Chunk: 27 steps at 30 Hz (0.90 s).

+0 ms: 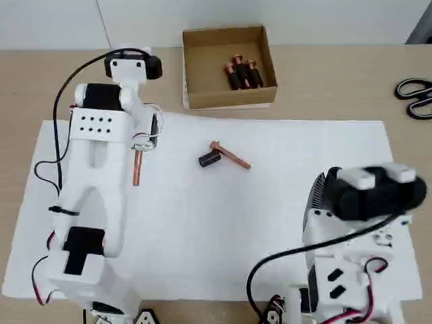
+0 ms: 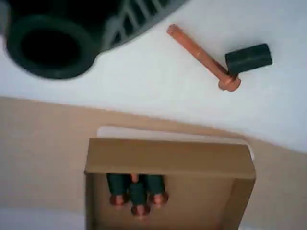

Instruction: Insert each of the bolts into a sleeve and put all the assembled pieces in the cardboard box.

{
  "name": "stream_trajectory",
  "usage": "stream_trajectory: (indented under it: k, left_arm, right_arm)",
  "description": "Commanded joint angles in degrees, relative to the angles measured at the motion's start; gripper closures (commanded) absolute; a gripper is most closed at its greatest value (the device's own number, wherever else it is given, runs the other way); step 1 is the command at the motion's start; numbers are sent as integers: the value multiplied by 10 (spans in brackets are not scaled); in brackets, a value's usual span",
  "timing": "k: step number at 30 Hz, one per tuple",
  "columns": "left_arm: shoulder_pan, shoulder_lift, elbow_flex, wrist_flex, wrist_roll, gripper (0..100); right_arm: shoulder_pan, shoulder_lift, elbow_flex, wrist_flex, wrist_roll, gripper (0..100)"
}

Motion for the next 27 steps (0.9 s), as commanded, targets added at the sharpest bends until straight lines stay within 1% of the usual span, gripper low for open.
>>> stream_trajectory:
  k: [1, 4, 6, 10, 12, 16, 20, 25, 27]
  left_arm:
    - [-1, -45, 0, 7, 12, 993]
    - [1, -59, 0, 7, 13, 994]
    - [2, -68, 0, 6, 18, 994]
    - [2, -97, 0, 4, 72, 994]
    - [12, -107, 0, 4, 86, 994]
    - [58, -125, 0, 6, 82, 994]
    - [100, -137, 0, 6, 77, 994]
    - [158, -151, -1, 3, 77, 994]
    - [188, -152, -2, -17, 79, 994]
  right_arm:
    - [0, -87, 103, -91, 38, 995]
    - [-1, -141, 186, -142, 45, 995]
    - [0, -138, 218, -164, 45, 995]
    - [-2, -127, 258, -202, 40, 995]
    - [-2, -125, 286, -231, 40, 995]
    - [-3, -127, 358, -302, 40, 995]
    - [-5, -128, 382, -339, 39, 995]
    - [-57, -128, 392, -342, -9, 995]
    - [-79, -128, 404, -342, -25, 995]
